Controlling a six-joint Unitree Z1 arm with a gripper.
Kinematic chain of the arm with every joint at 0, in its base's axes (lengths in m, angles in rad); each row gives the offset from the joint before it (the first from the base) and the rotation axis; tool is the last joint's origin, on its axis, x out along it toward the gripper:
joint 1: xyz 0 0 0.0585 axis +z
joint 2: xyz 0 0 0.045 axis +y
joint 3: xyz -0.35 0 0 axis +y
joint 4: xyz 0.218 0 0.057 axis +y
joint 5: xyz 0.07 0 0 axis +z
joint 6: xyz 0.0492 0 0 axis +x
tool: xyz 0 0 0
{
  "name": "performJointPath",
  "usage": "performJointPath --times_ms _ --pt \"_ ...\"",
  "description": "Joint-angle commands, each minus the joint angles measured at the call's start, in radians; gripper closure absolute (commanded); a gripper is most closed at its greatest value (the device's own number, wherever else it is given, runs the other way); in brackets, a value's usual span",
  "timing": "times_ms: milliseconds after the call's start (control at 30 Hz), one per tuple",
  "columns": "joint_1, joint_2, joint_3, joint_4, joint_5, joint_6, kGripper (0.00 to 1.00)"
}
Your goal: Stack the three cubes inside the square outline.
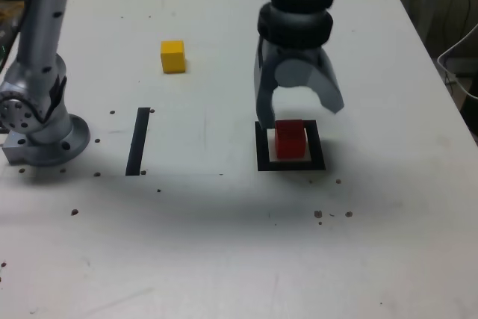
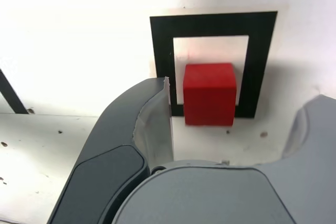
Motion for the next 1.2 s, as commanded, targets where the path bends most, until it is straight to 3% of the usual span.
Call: performJointPath --times_ms 0,200,400,900,1167 --pt "0.003 -0.037 0.012 -0.001 0.013 0.005 0.0" --pt "0.023 -0.111 0.023 0.046 0.052 0.018 0.0" --pt "0.082 -0.159 0.053 0.058 0.05 0.046 0.0" --pt "0.402 -0.234 0.116 0.06 0.066 0.207 0.0" --pt "0.551 -0.24 0.139 0.078 0.126 0.263 0.0"
